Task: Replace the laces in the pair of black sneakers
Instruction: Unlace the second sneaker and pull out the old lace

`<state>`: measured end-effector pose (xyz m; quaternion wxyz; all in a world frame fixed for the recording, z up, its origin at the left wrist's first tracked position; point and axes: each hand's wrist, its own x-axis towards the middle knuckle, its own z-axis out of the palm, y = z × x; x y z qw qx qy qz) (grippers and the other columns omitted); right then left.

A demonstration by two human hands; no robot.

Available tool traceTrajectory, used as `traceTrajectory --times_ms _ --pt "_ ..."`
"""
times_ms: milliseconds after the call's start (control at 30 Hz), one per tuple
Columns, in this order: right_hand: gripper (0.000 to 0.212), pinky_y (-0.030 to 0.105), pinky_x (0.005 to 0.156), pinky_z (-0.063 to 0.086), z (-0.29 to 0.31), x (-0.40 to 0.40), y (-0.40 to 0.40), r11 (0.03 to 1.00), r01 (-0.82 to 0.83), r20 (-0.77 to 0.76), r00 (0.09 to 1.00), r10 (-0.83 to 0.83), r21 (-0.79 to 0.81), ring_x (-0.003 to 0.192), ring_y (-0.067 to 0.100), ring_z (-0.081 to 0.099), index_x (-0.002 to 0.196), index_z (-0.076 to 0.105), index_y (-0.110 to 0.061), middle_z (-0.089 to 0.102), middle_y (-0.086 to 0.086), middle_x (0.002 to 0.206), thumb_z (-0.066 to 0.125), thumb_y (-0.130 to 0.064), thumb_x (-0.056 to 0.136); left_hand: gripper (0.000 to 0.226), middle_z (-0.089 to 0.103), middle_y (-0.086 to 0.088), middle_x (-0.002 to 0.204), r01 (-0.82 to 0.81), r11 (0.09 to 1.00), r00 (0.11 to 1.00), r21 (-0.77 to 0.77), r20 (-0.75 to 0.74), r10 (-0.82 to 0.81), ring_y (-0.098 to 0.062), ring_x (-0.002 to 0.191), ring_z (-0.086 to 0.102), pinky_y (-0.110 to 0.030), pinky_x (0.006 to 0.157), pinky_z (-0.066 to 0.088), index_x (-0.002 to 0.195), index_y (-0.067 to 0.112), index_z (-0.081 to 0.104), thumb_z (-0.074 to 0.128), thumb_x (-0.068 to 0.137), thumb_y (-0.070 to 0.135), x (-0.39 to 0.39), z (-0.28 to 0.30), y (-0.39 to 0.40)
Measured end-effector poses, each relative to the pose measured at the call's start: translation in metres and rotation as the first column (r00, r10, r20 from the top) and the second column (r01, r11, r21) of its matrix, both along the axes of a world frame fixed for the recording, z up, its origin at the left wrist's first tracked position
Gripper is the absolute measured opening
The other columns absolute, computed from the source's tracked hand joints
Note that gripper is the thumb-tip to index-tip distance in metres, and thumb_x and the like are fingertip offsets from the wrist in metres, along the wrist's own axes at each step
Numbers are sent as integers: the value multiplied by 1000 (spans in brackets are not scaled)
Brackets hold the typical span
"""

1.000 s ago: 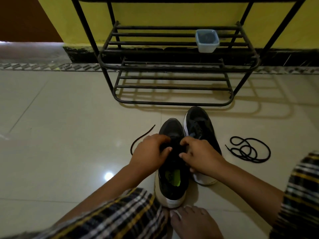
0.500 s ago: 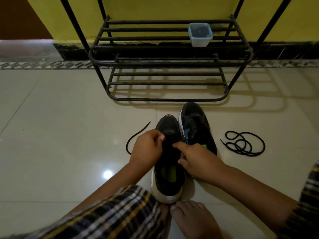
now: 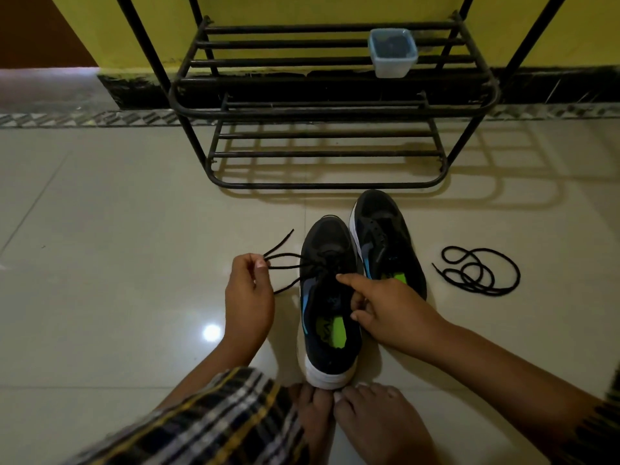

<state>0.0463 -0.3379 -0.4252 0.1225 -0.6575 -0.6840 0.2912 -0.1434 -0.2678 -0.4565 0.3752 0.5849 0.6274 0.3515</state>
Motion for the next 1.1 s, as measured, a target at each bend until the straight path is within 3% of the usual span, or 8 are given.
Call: traceTrajectory --times_ms 100,167,300,467,700,867,967,1100 --pt "62 23 84 47 2 -4 -5 1000 5 3 1000 -5 3 92 13 60 145 31 -30 64 -4 108 59 -20 90 34 53 1 119 59 990 991 125 -129 -43 -16 116 45 -32 97 37 121 13 49 49 92 30 3 6 1" --pt "55 26 88 46 4 -9 -10 999 -45 58 997 46 -22 102 17 56 142 36 -31 54 1 121 56 -22 92 48 50 0 127 169 968 971 187 -202 -130 -17 123 38 -28 100 29 129 13 47 51 86 34 10 12 4" --pt "29 36 83 48 4 -13 -14 986 -130 224 963 151 -105 100 26 54 122 53 -21 39 5 121 47 -31 95 54 48 -3 133 408 884 895 227 -293 -337 -15 125 36 -29 101 31 136 13 42 52 86 33 29 17 -1" --pt "27 33 72 46 -4 -16 -16 982 -163 321 929 184 -93 96 31 56 120 49 -18 47 8 116 39 -30 98 53 52 -7 131 589 796 719 139 -540 -438 -24 122 46 -42 99 41 137 15 42 52 88 31 37 2 -5" --pt "24 28 47 24 -12 -15 -16 959 -255 377 882 285 -127 85 31 59 121 46 -19 60 15 96 36 -23 99 48 51 -13 129 604 796 642 31 -611 -463 -33 113 50 -46 94 44 138 14 45 49 90 12 35 -4 -8" --pt "23 27 44 19 -14 -16 -17 957 -256 344 893 289 -140 67 25 42 119 45 -15 60 15 91 35 -22 100 34 59 -10 113 608 788 659 98 -616 -432 -34 99 56 -45 80 49 116 14 60 48 84 12 37 0 -7" --pt "26 27 44 17 -15 -15 -18 956 -258 349 891 291 -139 69 26 45 123 44 -15 60 16 93 34 -22 101 28 58 -4 115 632 772 628 64 -626 -463 -29 100 54 -41 81 47 115 18 59 49 89 15 36 5 -2" --pt "29 27 45 13 -11 -15 -21 956 -262 388 874 294 -134 86 31 58 126 44 -14 60 17 100 34 -24 101 23 54 -2 115 618 786 616 16 -631 -471 -26 101 51 -36 80 45 113 21 58 47 93 25 40 12 5"
